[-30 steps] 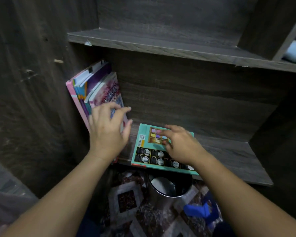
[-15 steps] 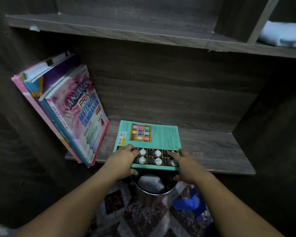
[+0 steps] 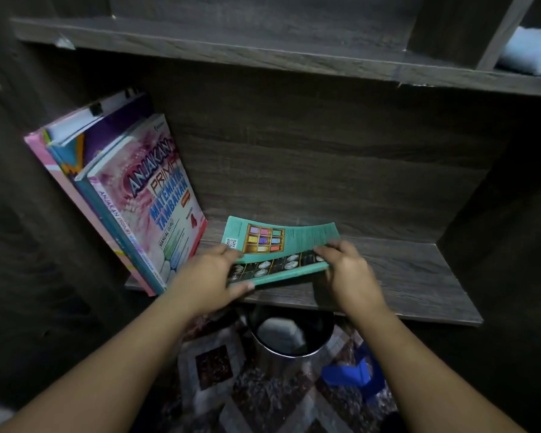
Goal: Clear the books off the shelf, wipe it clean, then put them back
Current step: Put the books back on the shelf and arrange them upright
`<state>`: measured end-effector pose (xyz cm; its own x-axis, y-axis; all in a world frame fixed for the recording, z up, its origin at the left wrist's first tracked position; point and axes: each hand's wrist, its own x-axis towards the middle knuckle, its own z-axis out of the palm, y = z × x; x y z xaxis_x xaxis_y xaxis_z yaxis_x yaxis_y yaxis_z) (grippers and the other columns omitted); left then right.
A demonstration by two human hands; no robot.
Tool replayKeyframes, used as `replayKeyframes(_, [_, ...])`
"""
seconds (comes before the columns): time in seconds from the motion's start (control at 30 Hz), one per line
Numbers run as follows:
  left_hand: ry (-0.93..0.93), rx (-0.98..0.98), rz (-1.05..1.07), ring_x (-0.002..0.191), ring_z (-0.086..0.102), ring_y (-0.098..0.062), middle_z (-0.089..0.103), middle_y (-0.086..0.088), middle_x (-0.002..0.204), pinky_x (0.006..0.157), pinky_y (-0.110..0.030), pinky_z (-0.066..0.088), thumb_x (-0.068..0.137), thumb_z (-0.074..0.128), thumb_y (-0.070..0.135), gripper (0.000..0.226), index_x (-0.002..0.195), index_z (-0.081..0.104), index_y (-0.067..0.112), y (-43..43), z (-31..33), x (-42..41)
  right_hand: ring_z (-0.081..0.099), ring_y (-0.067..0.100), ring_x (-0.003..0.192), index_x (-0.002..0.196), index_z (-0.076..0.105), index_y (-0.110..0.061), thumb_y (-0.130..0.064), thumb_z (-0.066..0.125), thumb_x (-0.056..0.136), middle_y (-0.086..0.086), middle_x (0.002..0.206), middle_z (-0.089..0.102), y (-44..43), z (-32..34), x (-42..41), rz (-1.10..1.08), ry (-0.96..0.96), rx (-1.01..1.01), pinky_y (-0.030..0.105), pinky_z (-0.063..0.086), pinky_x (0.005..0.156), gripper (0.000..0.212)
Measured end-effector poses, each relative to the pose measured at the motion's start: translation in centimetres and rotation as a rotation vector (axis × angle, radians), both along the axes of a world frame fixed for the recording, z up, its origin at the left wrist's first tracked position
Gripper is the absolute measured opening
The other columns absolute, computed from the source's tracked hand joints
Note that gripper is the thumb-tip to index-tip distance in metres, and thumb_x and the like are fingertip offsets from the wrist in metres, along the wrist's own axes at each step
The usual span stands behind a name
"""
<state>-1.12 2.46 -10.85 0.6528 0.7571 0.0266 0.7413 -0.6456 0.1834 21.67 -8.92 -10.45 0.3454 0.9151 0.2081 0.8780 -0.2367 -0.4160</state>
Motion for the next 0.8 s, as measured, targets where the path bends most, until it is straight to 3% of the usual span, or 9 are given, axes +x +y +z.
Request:
replayKeyframes(0.1, [-0.297,0.224,0.108,0.115,0.049,-0.018,0.052,0.001,0.123,0.096,-0.035,0.044,0.087,0.060,0.049,0.047,0.126,0.057,0.022,-0.1,3.6,-2.5,0.045,0.031,0.128,0.133,0.057,-0.014,-0.010,0.056,0.092,0.010,0.145,0.043,0.8,1.0,-2.0,-0.008,-0.048,0.078,0.035,0.040,0.102,0.041])
replayKeyframes(0.2, [-0.641,0.485,0.206,0.106,0.051,-0.025,0.055,-0.006,0.109,0.092,-0.024,0.033,0.088,0.063,0.027,0.025,0.108,0.066,0.012,0.0,6.9,-5.3,0.046,0.032,0.127,0.130,0.057,-0.008,-0.007,0.054,0.091,0.011,0.142,0.045,1.5,2.2,-3.7,0.018,-0.046,0.148,0.038,0.043,0.100,0.039])
replayKeyframes(0.27, [-0.776,0.662,0.279,0.101,0.052,-0.031,0.055,-0.014,0.104,0.091,-0.019,0.028,0.086,0.064,0.017,0.022,0.105,0.067,0.007,0.1,8.3,-6.6,0.053,0.038,0.119,0.121,0.063,-0.002,-0.002,0.060,0.086,0.017,0.134,0.052,2.2,3.0,-4.6,0.073,-0.102,0.196,0.046,0.051,0.093,0.035])
replayKeyframes(0.33, [-0.817,0.790,0.363,0.102,0.050,-0.038,0.054,-0.020,0.109,0.093,-0.025,0.028,0.083,0.063,0.011,0.025,0.107,0.065,0.006,0.0,9.0,-7.6,0.059,0.041,0.110,0.111,0.067,0.001,0.002,0.068,0.079,0.021,0.126,0.057,3.2,3.8,-5.6,0.118,-0.144,0.235,0.050,0.055,0.084,0.032])
replayKeyframes(0.43, [-0.862,0.799,0.470,0.109,0.043,-0.043,0.047,-0.026,0.121,0.100,-0.033,0.027,0.081,0.057,0.004,0.038,0.119,0.057,0.001,0.0,9.7,-8.8,0.058,0.040,0.111,0.105,0.068,0.001,0.004,0.069,0.077,0.020,0.128,0.056,4.7,5.4,-7.6,0.177,-0.151,0.266,0.048,0.054,0.088,0.028])
replayKeyframes(0.57, [-0.892,0.667,0.431,0.113,0.046,-0.036,0.047,-0.025,0.121,0.104,-0.035,0.034,0.082,0.054,-0.002,0.044,0.126,0.052,-0.003,0.4,9.8,-10.3,0.047,0.036,0.127,0.109,0.067,-0.001,0.004,0.059,0.081,0.017,0.140,0.046,6.3,7.2,-10.2,0.243,-0.154,0.256,0.044,0.047,0.100,0.029])
replayKeyframes(0.8, [-0.898,0.644,0.343,0.105,0.055,-0.025,0.057,-0.018,0.110,0.096,-0.023,0.039,0.085,0.060,0.002,0.034,0.118,0.059,-0.003,0.8,8.5,-11.4,0.038,0.036,0.135,0.106,0.065,-0.004,0.002,0.063,0.079,0.016,0.150,0.035,7.6,10.1,-13.5,0.427,-0.233,0.212,0.047,0.046,0.100,0.028])
